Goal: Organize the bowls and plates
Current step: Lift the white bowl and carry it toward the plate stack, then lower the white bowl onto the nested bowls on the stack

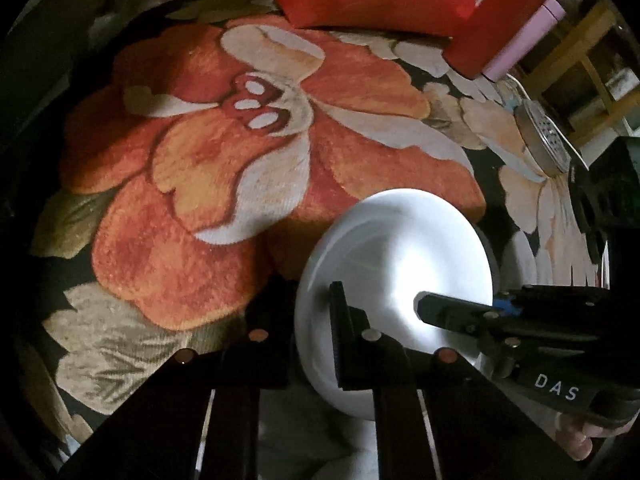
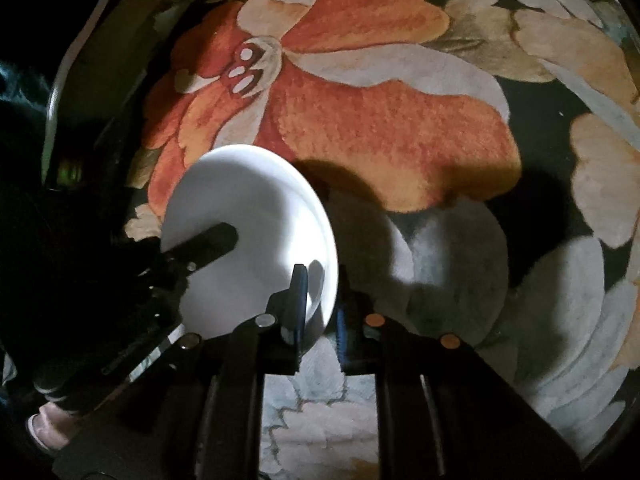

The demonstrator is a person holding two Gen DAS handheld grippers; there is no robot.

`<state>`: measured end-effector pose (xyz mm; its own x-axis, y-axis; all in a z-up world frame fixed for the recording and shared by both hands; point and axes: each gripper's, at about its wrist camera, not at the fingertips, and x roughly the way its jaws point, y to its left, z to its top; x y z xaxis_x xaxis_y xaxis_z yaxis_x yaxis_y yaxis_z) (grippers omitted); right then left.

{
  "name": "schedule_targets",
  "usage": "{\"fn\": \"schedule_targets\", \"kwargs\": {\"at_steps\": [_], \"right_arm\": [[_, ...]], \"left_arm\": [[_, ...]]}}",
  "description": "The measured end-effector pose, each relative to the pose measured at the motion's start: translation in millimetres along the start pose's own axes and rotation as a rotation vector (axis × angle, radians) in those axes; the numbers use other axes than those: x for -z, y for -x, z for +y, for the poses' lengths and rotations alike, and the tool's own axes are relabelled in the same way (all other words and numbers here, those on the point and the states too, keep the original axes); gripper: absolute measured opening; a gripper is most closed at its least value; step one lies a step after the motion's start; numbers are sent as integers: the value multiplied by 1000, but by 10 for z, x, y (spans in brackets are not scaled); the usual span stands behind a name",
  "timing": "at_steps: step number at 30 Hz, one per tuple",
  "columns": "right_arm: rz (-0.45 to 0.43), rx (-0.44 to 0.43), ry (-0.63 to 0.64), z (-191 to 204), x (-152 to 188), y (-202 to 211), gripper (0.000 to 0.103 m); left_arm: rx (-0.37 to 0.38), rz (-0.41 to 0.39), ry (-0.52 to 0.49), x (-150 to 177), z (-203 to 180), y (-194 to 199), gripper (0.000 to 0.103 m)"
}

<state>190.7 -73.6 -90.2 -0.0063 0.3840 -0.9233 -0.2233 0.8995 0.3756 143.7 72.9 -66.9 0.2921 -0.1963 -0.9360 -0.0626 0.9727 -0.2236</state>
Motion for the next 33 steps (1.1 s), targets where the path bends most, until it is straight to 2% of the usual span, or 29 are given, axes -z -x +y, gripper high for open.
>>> {"fn": "schedule_targets", "kwargs": {"at_steps": [7, 11, 16, 33], "right_arm": [[-8, 30, -52, -117, 300, 284, 13], [-14, 54, -127, -290, 561, 540, 13], [-77, 64, -250, -599, 1005, 968, 13], [-179, 157, -407, -1309, 1760, 1799, 14]], "left_arm": [[44, -6, -113, 207, -423, 196, 11], [80, -9, -188, 316, -822, 302, 11], [136, -20, -283, 449, -1338, 455, 11], [264, 1, -472, 711, -2661, 603, 11]]}}
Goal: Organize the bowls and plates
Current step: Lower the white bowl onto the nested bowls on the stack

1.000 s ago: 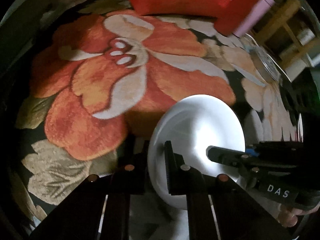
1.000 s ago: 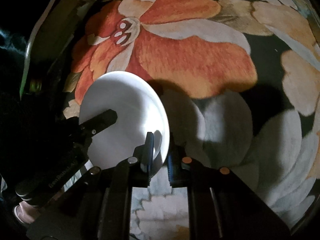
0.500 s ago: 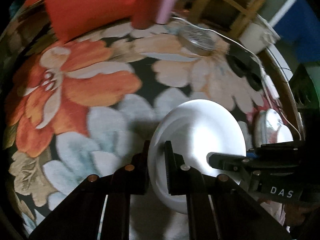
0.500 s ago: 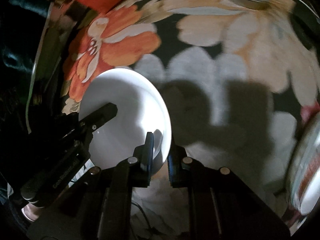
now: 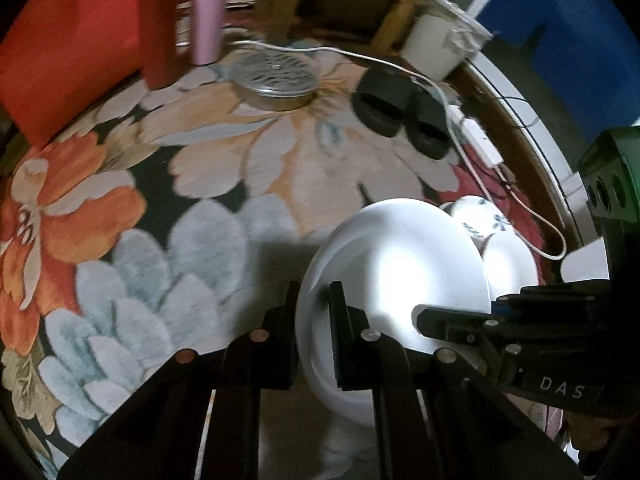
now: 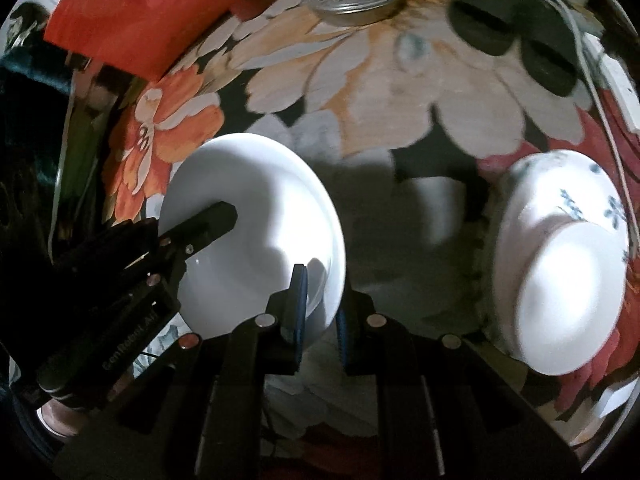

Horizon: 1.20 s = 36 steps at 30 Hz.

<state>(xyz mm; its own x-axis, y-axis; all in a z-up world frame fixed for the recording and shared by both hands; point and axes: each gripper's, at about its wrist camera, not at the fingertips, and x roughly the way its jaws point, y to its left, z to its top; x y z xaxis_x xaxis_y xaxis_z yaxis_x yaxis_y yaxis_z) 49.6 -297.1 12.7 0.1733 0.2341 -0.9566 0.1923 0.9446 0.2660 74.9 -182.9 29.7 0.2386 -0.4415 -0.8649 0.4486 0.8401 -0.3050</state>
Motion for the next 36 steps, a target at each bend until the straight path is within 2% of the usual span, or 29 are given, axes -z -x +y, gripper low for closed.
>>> {"fn": "schedule_targets", "kwargs": {"at_steps": [12, 20, 24, 29, 31, 32, 33, 35, 36], "right_arm": [[-74, 68, -140, -813, 204, 518, 14], [-80, 117, -247, -1358, 405, 600, 14], [-63, 150, -287, -1576, 458, 522, 13], [-61, 164, -280, -1646, 458, 428, 12], [-74, 179, -260, -1632, 430, 428, 12], [-80, 186, -251, -1623, 420, 433, 12], [-86, 190, -245, -1620, 410, 443, 12], [-100, 192, -244, -1629, 397, 478, 13], [-106, 185, -244, -1637, 397, 496, 14]], "left_arm": [[79, 7, -148, -197, -1005, -213, 11], [101, 75, -248, -206, -1649, -591, 13], [83, 132, -295, -133, -1816, -842, 14], [70, 139, -289, -86, -1759, -906, 15], [75, 133, -279, -105, -1731, -889, 24], [75, 128, -276, -115, -1717, -871, 45], [74, 117, -271, -124, -1704, -849, 76], [66, 79, -253, -137, -1654, -778, 98], [70, 72, -247, -146, -1622, -749, 102]]}}
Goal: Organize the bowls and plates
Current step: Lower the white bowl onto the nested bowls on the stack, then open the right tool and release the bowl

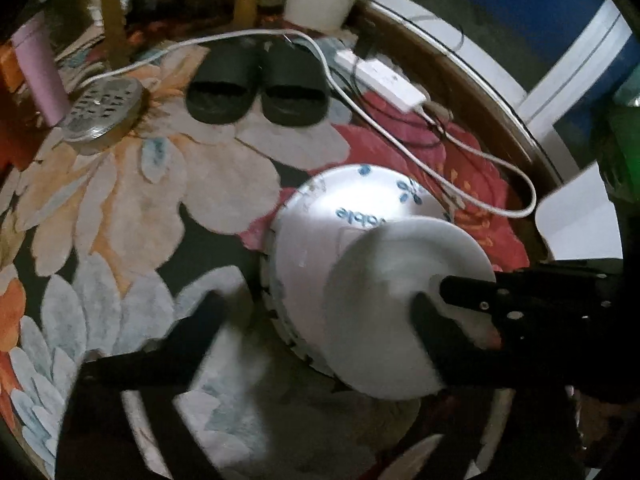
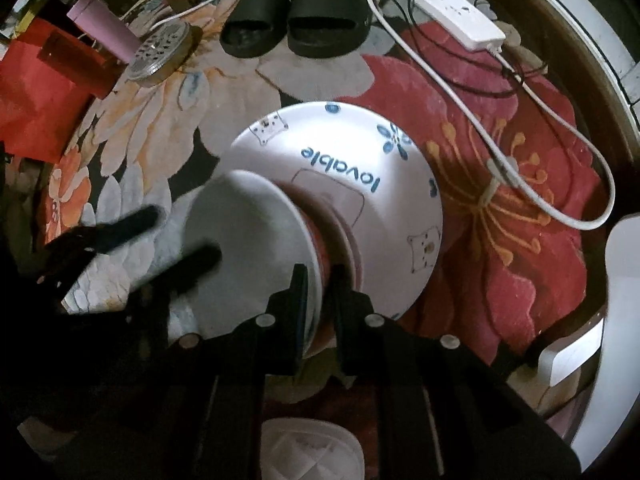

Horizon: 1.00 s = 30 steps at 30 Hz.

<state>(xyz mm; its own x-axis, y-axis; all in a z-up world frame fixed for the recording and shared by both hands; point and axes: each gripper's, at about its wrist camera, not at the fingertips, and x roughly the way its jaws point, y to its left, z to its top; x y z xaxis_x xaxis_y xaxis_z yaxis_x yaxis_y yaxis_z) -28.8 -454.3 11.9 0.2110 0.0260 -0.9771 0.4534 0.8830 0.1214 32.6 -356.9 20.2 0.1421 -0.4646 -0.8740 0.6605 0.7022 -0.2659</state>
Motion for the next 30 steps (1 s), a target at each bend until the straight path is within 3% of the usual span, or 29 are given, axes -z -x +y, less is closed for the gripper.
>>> {"fn": "schedule_targets", "kwargs": {"at_steps": [5, 7, 8, 9, 11, 17, 22, 27, 29, 30], "right_arm": [[-19, 17, 14, 28, 47, 86, 17], [-66, 41, 28, 64, 69, 185, 39], [-96, 50, 35, 80, 75, 245, 65], [-139, 78, 40, 89, 84, 326, 81], [-193, 85, 50, 108, 103, 430, 87], [-211, 94, 68, 233, 162, 412, 88], [-189, 54, 49, 310, 199, 369, 87], [-155, 16, 32, 365, 238, 314, 86], [-171, 82, 35, 408, 267, 337, 88], [-185, 110, 50, 445, 282, 350, 88]], "left_arm": [[-10, -24, 22, 59, 113, 103, 102], [-10, -29, 41, 99, 180, 143, 102], [-8, -29, 52, 123, 218, 158, 102], [-3, -31, 63, 142, 249, 173, 102], [-9, -32, 72, 188, 307, 196, 102], [5, -43, 95, 306, 408, 264, 102], [-52, -95, 95, 423, 431, 417, 102], [-99, -81, 167, 517, 566, 495, 102], [-157, -60, 201, 554, 621, 511, 102], [-138, -61, 208, 576, 646, 521, 102]]}}
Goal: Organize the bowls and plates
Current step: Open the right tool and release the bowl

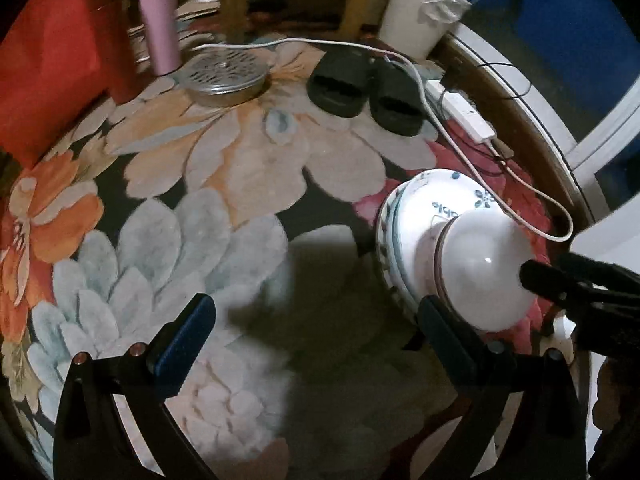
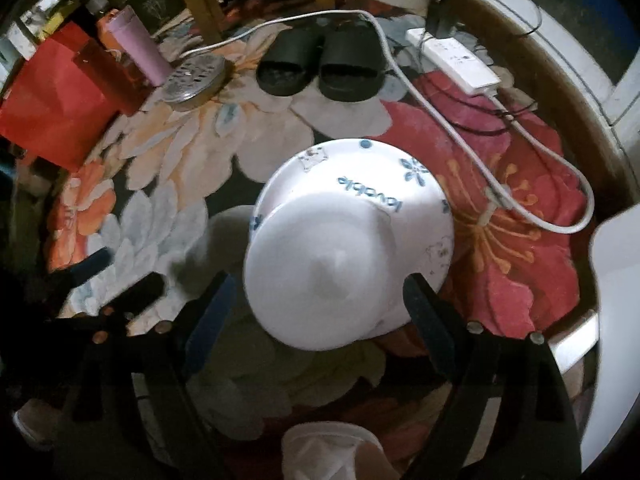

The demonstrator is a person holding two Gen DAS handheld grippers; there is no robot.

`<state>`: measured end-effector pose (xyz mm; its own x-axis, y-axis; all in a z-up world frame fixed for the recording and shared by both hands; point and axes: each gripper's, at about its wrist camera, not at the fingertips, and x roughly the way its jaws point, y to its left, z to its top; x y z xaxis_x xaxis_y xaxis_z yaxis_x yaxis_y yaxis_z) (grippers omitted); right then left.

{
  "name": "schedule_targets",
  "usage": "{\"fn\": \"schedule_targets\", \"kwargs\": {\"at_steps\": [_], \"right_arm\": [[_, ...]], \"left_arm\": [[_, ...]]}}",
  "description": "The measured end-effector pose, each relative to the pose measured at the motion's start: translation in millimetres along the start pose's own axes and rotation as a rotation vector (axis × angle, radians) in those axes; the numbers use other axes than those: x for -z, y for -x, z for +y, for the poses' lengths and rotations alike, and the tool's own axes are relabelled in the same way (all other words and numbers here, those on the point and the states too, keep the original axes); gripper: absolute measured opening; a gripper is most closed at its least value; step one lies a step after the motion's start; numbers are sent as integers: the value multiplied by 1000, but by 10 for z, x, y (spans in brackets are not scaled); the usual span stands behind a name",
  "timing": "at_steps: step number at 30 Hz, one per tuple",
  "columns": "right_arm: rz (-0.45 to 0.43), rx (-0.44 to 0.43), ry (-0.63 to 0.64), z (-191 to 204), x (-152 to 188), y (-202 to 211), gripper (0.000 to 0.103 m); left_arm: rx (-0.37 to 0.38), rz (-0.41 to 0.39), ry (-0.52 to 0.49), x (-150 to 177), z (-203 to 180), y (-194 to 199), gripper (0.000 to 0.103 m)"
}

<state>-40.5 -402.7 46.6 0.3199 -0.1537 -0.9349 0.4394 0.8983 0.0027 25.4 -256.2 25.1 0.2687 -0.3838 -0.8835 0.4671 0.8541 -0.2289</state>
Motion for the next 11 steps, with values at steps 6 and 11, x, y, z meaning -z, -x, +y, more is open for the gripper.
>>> {"fn": "schedule_targets", "kwargs": {"at_steps": [6, 11], "right_arm": [[-5, -43, 26, 87, -1, 6, 88], [1, -55, 59, 202, 39, -5, 88]], "left_arm": [[-7, 12, 26, 71, 122, 32, 102], [-28, -15, 14, 114, 170, 92, 102]]}}
